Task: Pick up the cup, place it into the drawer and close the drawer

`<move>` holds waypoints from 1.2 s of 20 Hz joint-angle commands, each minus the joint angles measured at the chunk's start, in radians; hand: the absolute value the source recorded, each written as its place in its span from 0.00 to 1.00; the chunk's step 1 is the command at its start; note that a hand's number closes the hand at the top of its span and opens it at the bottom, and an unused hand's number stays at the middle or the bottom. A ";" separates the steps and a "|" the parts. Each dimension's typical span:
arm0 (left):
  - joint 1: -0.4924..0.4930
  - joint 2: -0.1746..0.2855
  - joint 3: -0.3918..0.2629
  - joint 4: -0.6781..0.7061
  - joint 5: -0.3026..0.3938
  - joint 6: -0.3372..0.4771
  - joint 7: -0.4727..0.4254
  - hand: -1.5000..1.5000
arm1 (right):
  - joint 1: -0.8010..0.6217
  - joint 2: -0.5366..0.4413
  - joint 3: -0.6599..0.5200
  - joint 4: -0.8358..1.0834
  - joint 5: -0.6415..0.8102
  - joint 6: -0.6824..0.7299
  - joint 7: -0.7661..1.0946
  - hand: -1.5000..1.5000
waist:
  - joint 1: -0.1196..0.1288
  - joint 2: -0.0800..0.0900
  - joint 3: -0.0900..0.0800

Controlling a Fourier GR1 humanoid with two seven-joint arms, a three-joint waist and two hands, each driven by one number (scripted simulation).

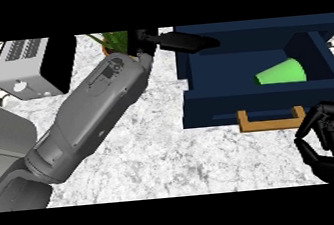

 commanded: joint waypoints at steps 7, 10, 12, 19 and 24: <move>0.214 0.197 0.077 -0.278 -0.003 -0.036 0.075 0.00 | -0.038 0.087 0.189 0.133 0.383 -0.162 -0.080 1.00 | 0.015 0.003 0.001; 0.282 0.230 0.080 -0.352 0.009 -0.058 0.109 0.00 | -0.073 0.052 0.231 0.247 0.502 -0.194 -0.160 1.00 | 0.026 0.004 0.001; 0.353 0.288 0.106 -0.401 0.021 -0.110 0.077 0.00 | -0.128 0.017 0.240 0.295 0.542 -0.181 -0.133 1.00 | 0.034 0.004 0.000; 0.488 0.330 0.143 -0.512 0.026 -0.119 0.073 0.00 | -0.249 0.037 0.357 0.596 0.828 -0.346 -0.184 1.00 | 0.031 0.008 0.001; 0.601 0.377 0.172 -0.592 0.025 -0.181 0.041 0.00 | -0.439 0.067 0.320 0.933 0.882 -0.433 -0.271 1.00 | 0.037 0.012 0.002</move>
